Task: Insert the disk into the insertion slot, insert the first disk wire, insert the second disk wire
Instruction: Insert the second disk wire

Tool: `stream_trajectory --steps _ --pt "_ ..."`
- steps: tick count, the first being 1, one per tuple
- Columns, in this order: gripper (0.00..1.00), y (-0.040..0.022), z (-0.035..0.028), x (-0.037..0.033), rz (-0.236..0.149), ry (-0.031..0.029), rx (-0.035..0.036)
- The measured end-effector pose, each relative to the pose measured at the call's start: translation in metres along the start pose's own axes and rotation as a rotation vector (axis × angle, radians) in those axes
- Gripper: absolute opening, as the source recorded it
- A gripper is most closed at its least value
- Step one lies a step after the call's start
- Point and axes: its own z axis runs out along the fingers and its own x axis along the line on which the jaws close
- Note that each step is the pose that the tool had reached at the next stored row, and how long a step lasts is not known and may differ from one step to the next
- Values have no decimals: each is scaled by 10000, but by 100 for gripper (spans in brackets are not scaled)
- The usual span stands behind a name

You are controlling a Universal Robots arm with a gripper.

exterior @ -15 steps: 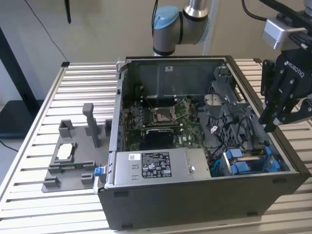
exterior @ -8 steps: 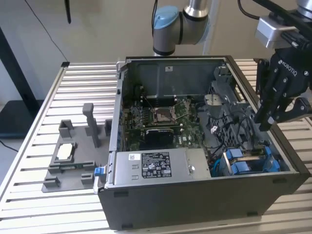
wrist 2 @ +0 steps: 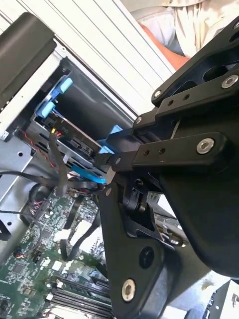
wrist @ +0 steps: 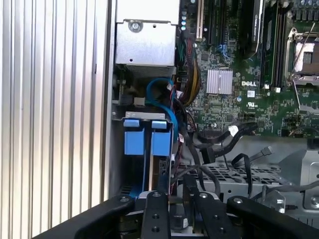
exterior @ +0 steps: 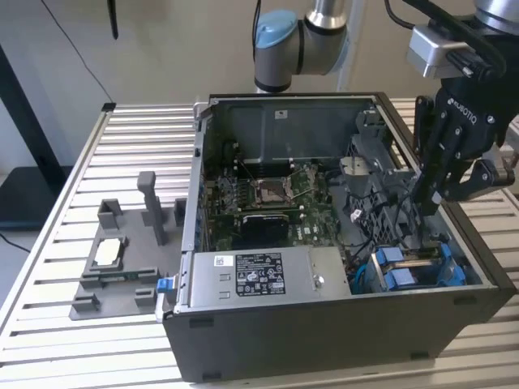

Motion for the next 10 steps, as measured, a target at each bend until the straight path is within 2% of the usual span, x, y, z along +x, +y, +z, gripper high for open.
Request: stream_trajectory --steps 4,6,8,10 --pt "27 99 -4 -15 0 0 34" --pt "27 160 -3 -25 0 3 76" --pt "27 224 -2 -39 1 6 186" --pt "27 272 0 -54 2 11 349"
